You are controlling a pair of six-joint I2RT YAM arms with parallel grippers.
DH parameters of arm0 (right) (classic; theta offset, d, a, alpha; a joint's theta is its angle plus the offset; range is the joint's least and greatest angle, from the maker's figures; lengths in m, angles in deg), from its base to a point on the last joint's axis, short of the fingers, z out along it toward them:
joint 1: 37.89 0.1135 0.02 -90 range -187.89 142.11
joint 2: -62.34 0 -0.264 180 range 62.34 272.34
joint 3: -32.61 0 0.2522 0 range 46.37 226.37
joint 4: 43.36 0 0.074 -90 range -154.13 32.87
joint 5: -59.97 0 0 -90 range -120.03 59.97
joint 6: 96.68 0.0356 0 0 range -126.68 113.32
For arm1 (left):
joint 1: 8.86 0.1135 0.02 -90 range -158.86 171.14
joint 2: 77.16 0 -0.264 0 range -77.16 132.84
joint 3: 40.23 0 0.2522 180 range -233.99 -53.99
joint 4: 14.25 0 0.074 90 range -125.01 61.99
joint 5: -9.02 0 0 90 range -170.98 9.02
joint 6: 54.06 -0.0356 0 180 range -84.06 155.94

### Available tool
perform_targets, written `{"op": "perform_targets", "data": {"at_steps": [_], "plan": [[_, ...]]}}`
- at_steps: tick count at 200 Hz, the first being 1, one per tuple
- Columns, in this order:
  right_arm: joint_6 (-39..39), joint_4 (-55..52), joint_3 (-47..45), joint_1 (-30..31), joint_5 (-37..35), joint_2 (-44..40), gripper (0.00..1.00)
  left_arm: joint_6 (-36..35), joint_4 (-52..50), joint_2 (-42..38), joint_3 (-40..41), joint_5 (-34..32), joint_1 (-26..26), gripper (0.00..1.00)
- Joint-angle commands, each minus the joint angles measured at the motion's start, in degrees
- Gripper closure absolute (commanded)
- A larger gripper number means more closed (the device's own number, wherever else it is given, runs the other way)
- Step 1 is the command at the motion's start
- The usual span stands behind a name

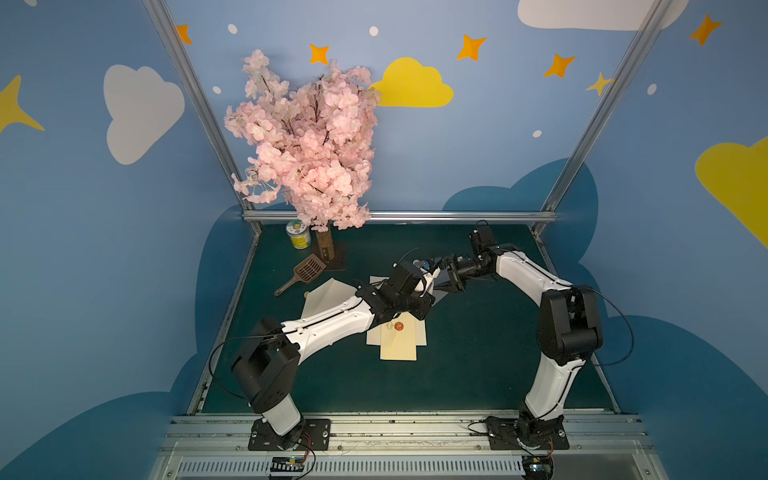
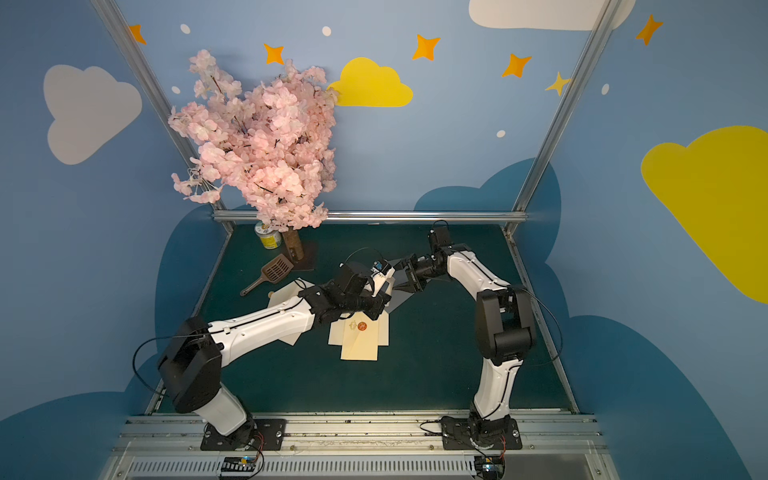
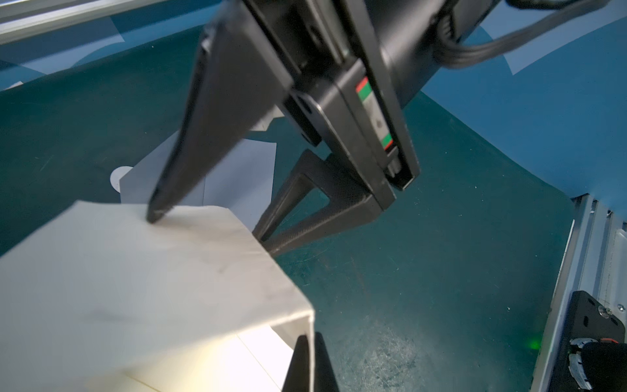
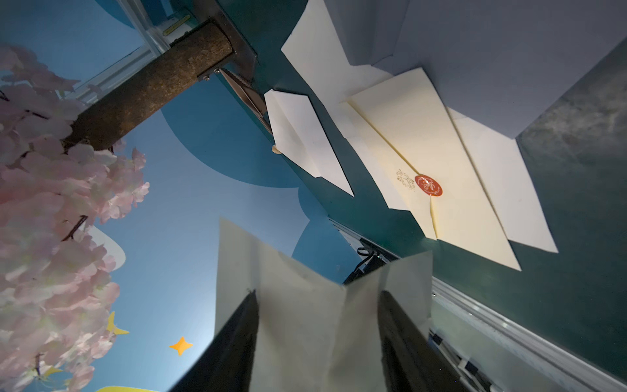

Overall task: Fold the letter paper in half and place it into the envelope
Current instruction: Fold the letter paper at the center of the board.

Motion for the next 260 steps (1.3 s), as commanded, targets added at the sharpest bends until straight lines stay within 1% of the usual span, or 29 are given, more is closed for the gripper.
{"op": "perform_targets", "data": {"at_steps": [1,31,36,42,46,53,54,55,56,67,74,80,93,128,145,181,209,249,260], "plan": [[0.4,1.2,-0.8,0.2,0.8,-1.6,0.63,-1.2,0.0,-2.1,0.3,-1.3,-0.3,0.97],[-0.1,0.7,-1.2,0.1,1.4,-1.9,0.93,-2.3,-0.3,-2.8,1.2,-2.3,-0.3,0.97],[-0.5,0.2,-1.1,0.2,1.5,-1.9,0.96,-2.6,-0.5,-2.9,1.2,-2.7,-0.3,0.97],[-1.3,-1.0,-0.9,0.1,1.8,-1.8,0.97,-3.2,-0.8,-3.1,1.2,-3.2,-0.2,0.97],[-2.1,-2.1,-0.7,0.1,1.9,-1.6,0.95,-3.6,-1.0,-3.1,1.2,-3.6,-0.3,0.97],[-3.7,-4.4,0.0,0.0,2.3,-1.3,0.86,-4.5,-1.3,-3.4,1.3,-4.2,-0.3,0.97],[-4.1,-4.9,0.3,0.1,2.3,-1.2,0.86,-4.5,-1.3,-3.4,1.3,-4.2,-0.3,0.97],[-4.4,-5.4,0.3,0.0,2.3,-1.1,0.83,-4.7,-1.4,-3.4,1.3,-4.3,-0.3,0.97],[-4.7,-5.8,0.7,0.0,2.4,-1.1,0.83,-4.8,-1.5,-3.4,1.4,-4.4,-0.3,0.97],[-8.0,-10.4,2.1,-0.3,2.2,-0.7,0.57,-6.7,-2.0,-3.6,1.5,-5.2,-0.3,0.97],[-9.8,-12.5,2.6,-0.4,2.0,-0.7,0.46,-7.9,-2.5,-3.7,1.6,-6.0,-0.4,0.97],[-10.9,-14.0,3.0,-0.5,1.9,-0.9,0.40,-8.8,-2.8,-3.8,1.8,-6.8,-0.4,0.97],[-12.2,-15.6,2.8,-0.8,1.9,-1.4,0.31,-10.8,-2.6,-3.9,2.6,-8.3,-0.4,0.97],[-12.5,-15.9,1.7,-1.8,2.5,-2.7,0.19,-15.0,-1.3,-5.1,4.9,-9.7,-0.4,0.97],[-12.3,-15.8,2.1,-1.6,3.1,-2.1,0.17,-16.3,-0.5,-5.5,5.5,-9.4,-0.5,0.97],[-11.0,-14.8,2.6,-0.6,4.1,-0.6,0.15,-17.8,0.6,-5.0,5.1,-10.4,-1.8,0.97],[-7.1,-10.4,1.5,0.1,4.4,-0.4,0.15,-19.4,0.8,-3.5,3.9,-11.6,-4.1,0.97],[-3.4,-6.5,0.2,0.6,3.9,-0.3,0.14,-21.3,1.1,-1.1,1.9,-15.9,-7.7,0.97],[-2.7,-5.9,-0.3,0.6,3.8,-0.4,0.14,-21.8,1.0,-0.4,1.2,-18.1,-8.7,0.97]]}}
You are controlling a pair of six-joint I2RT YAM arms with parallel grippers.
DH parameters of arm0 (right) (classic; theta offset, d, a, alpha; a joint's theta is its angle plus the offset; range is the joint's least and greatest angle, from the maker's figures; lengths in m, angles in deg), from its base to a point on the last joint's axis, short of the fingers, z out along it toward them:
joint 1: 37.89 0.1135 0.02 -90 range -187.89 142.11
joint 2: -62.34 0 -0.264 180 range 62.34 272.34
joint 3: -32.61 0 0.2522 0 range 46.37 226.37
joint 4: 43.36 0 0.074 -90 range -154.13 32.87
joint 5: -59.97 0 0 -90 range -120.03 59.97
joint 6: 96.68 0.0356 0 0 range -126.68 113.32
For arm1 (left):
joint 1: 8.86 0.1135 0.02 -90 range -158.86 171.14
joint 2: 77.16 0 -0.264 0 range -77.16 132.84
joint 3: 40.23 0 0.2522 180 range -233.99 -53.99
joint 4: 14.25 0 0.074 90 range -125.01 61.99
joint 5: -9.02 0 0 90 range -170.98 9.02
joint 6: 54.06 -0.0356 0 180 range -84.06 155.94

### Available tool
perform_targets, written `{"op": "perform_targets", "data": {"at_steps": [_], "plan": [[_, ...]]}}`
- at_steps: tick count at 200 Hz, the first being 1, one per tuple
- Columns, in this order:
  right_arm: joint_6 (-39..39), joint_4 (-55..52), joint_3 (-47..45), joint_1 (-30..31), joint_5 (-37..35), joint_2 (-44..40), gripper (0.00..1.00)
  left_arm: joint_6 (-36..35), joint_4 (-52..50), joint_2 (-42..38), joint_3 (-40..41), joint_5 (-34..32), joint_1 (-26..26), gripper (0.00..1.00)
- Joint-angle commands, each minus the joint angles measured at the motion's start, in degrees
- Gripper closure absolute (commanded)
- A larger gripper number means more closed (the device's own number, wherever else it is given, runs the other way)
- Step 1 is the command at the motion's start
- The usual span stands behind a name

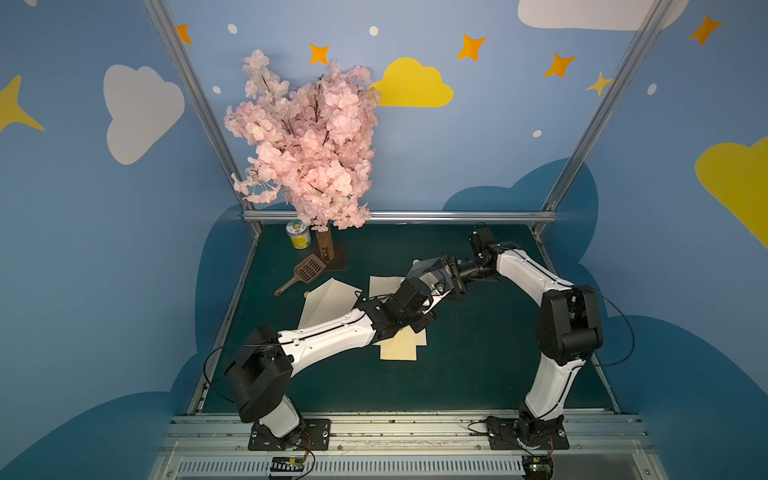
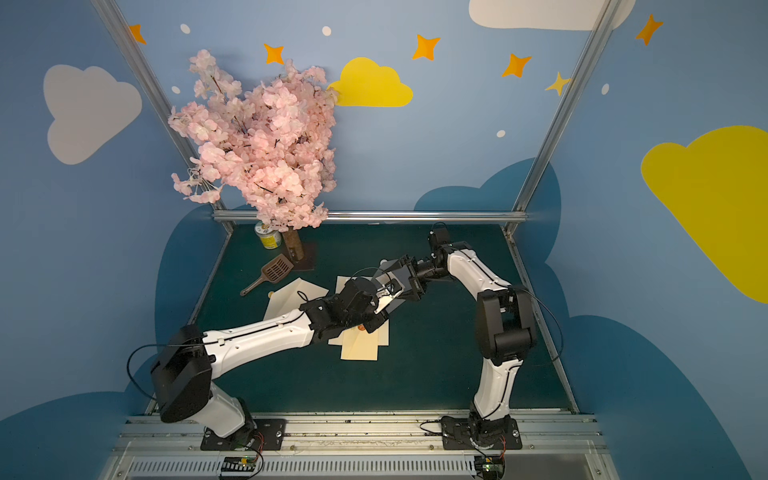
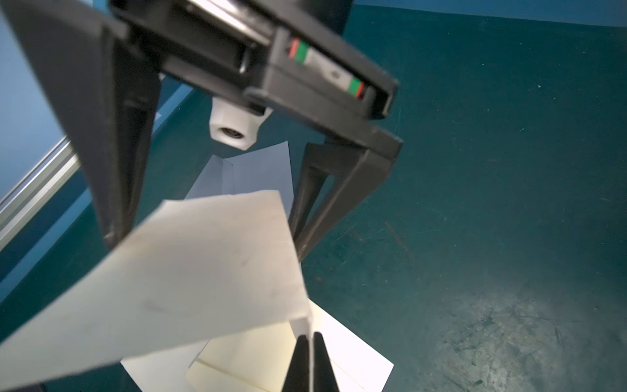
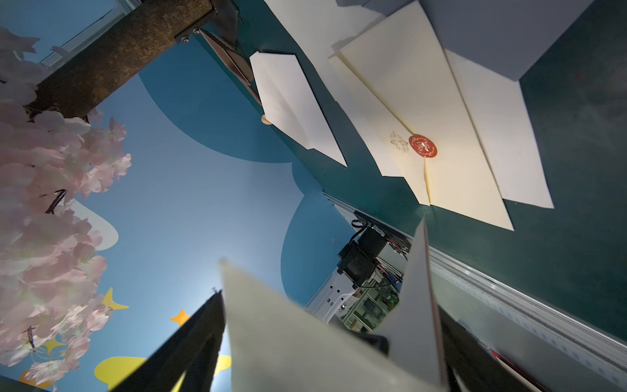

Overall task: Fold the letter paper in half and place it into the envelope
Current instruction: Fold the letter paper at the center of the board.

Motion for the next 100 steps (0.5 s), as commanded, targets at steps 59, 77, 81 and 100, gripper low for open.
{"op": "perform_targets", "data": {"at_steps": [59,77,81,100], "plan": [[2.1,2.6,-2.9,0.1,-0.3,-0.8,0.37,-0.9,1.8,4.0,-3.5,-11.1,-4.1,0.97],[1.0,1.7,-2.6,-0.3,-0.8,-1.0,0.50,-0.4,2.0,4.0,-3.5,-11.7,-4.1,0.97],[0.8,1.5,-2.5,-0.4,-0.8,-1.0,0.54,-0.3,2.0,3.9,-3.5,-11.9,-4.1,0.97],[-0.1,0.9,-2.5,-1.1,-1.1,-1.2,0.71,0.2,2.1,3.6,-3.6,-13.2,-4.1,0.92]]}}
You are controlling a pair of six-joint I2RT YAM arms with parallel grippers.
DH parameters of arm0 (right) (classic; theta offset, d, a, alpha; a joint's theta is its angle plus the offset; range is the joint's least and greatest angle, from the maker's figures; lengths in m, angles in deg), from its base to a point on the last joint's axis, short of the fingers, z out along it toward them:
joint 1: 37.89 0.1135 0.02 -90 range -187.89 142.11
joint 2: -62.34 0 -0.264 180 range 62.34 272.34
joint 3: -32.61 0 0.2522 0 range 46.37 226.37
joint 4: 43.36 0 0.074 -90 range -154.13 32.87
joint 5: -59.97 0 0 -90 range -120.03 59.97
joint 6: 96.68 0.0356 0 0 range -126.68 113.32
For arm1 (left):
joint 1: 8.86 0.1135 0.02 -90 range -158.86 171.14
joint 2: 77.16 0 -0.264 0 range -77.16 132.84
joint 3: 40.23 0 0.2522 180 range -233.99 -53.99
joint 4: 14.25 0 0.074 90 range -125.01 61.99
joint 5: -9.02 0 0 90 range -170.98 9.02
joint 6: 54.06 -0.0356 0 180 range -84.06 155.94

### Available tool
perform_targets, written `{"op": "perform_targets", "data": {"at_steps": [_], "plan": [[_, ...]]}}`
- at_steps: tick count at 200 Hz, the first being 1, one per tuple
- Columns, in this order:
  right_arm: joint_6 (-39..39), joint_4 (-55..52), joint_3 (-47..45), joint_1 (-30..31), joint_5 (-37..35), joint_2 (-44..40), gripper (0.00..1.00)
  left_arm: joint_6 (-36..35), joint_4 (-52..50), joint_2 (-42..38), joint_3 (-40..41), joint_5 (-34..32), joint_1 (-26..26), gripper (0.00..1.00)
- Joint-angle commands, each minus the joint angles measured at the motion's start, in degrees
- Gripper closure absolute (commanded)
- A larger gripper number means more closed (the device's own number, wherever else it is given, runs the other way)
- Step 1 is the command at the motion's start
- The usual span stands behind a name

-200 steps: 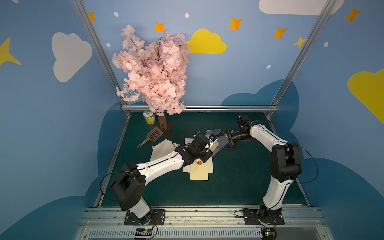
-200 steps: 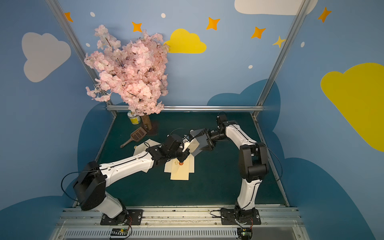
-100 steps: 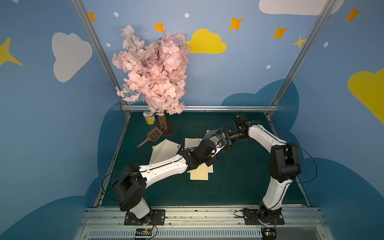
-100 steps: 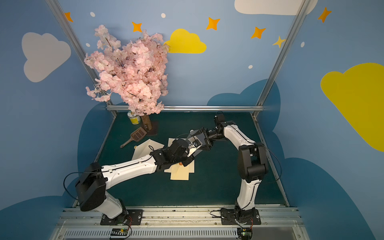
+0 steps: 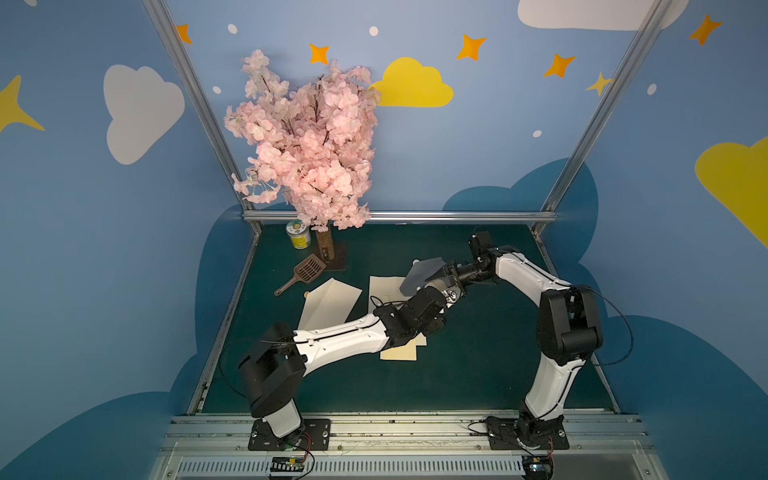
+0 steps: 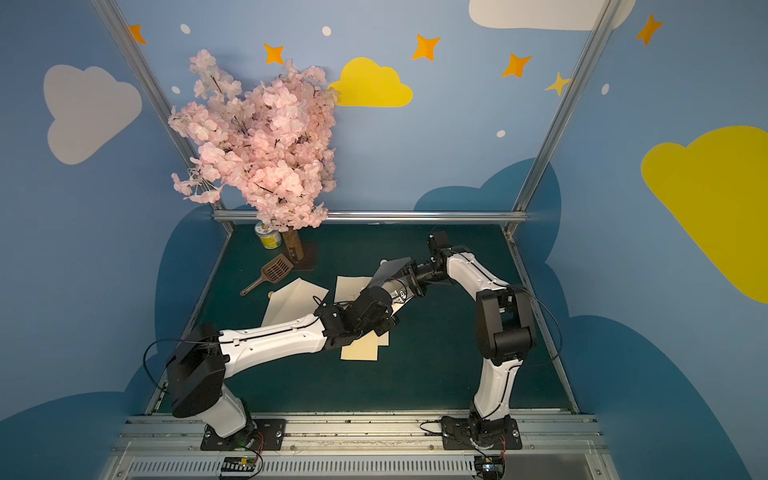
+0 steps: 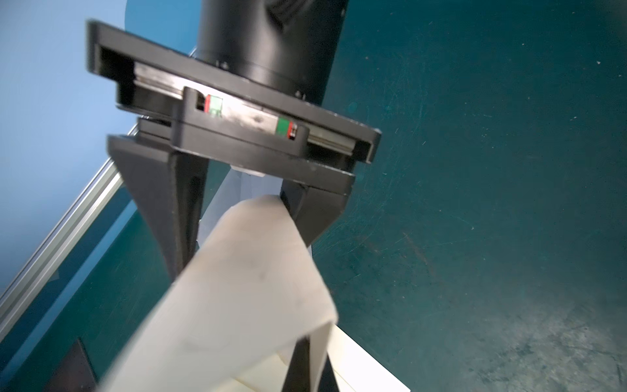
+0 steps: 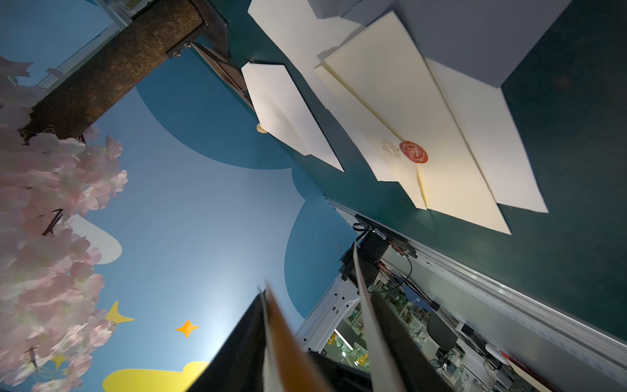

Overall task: Fold the letter paper in half and place it into the envelope
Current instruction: Fold the letter paper at the center of the board.

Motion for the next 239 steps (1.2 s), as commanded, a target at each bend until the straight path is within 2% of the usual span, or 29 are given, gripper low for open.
{"op": "perform_targets", "data": {"at_steps": [1,31,39,53,56,84,138,185,196,239], "plan": [[-1.7,-1.2,0.0,-0.8,-0.4,-1.1,0.72,1.1,0.8,0.1,-1.3,-2.6,-0.1,0.91],[-6.0,-5.1,1.6,-2.1,-2.0,-0.8,0.95,2.0,-0.7,-0.9,-2.4,-5.7,-0.1,0.64],[-7.0,-5.8,1.9,-2.5,-2.3,-0.6,1.00,2.4,-1.1,-1.4,-2.4,-6.5,0.1,0.44],[-8.6,-6.7,2.1,-3.3,-2.7,-0.4,1.00,4.0,-2.3,-2.3,-2.2,-7.9,0.5,0.04],[-9.1,-6.9,2.2,-3.4,-2.9,-0.3,1.00,4.4,-2.6,-2.6,-2.1,-7.9,0.6,0.01],[-13.2,-9.6,3.0,-4.6,-3.7,0.4,1.00,10.3,-7.8,-5.5,-1.7,-4.0,3.9,0.00],[-26.8,-16.2,6.9,-5.5,-5.5,1.9,1.00,20.6,-11.8,-10.2,-0.5,15.9,13.9,0.00],[-35.1,-13.2,7.3,-5.3,-2.4,0.1,1.00,25.2,-11.1,-8.2,-2.3,34.5,18.8,0.00],[-36.1,-12.3,7.1,-5.2,-1.5,-0.3,1.00,26.7,-10.2,-7.6,-2.3,39.0,19.7,0.03],[-39.7,-9.0,6.8,-3.5,3.1,-1.3,1.00,32.4,-4.3,-5.1,-1.6,51.0,22.5,0.06]]}}
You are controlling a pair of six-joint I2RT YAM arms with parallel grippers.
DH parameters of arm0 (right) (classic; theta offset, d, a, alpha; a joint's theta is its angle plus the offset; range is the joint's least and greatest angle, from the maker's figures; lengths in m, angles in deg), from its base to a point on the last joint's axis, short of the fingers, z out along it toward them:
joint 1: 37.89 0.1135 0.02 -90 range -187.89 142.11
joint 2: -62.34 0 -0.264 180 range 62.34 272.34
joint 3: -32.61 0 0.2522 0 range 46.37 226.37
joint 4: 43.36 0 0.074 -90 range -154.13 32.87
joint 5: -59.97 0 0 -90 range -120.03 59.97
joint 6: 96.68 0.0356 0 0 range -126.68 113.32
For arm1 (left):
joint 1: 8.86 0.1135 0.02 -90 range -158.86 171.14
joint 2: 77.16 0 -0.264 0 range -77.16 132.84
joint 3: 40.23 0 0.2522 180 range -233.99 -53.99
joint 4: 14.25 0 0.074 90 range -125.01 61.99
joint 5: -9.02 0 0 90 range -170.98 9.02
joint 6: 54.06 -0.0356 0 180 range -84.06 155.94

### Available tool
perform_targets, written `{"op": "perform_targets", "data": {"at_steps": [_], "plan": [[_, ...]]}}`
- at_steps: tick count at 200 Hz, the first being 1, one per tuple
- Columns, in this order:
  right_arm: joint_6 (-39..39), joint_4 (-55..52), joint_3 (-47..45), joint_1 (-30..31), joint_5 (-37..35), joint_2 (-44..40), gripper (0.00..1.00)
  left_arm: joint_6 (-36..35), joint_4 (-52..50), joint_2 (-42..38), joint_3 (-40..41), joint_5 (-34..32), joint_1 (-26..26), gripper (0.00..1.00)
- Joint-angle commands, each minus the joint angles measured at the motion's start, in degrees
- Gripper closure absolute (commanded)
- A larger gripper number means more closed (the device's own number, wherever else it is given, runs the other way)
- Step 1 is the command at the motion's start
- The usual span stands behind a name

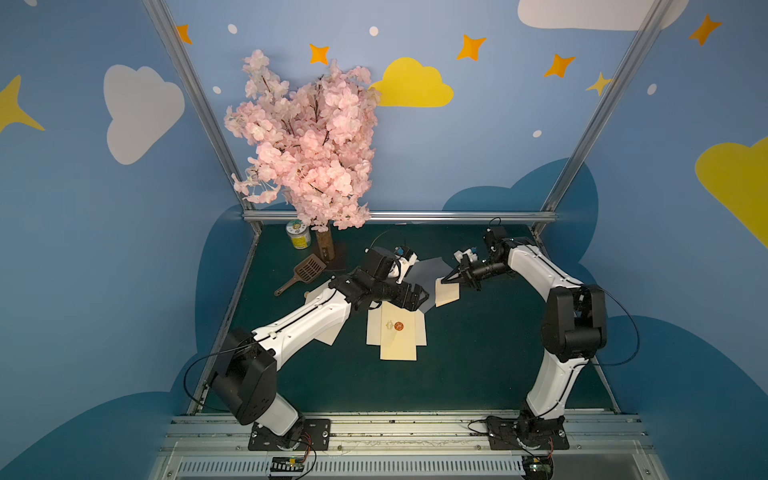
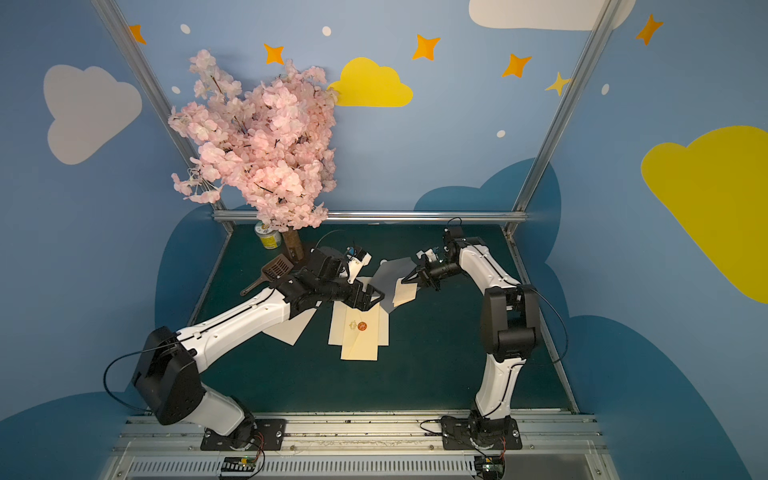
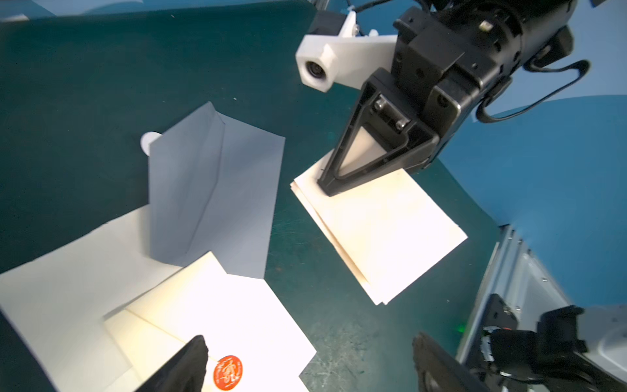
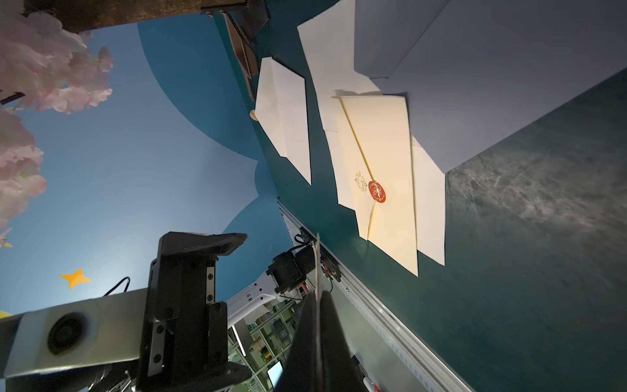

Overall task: Fold the letter paper in half and place it into the envelope
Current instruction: Fold the letter paper at the center of the board.

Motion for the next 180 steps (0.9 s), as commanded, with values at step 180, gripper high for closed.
{"op": "perform_targets", "data": {"at_steps": [180], "plan": [[3.0,22.9,-8.5,8.9,13.0,-7.2,1.00,25.8,33.6,11.6,4.2,34.7,9.9,0.28]]}}
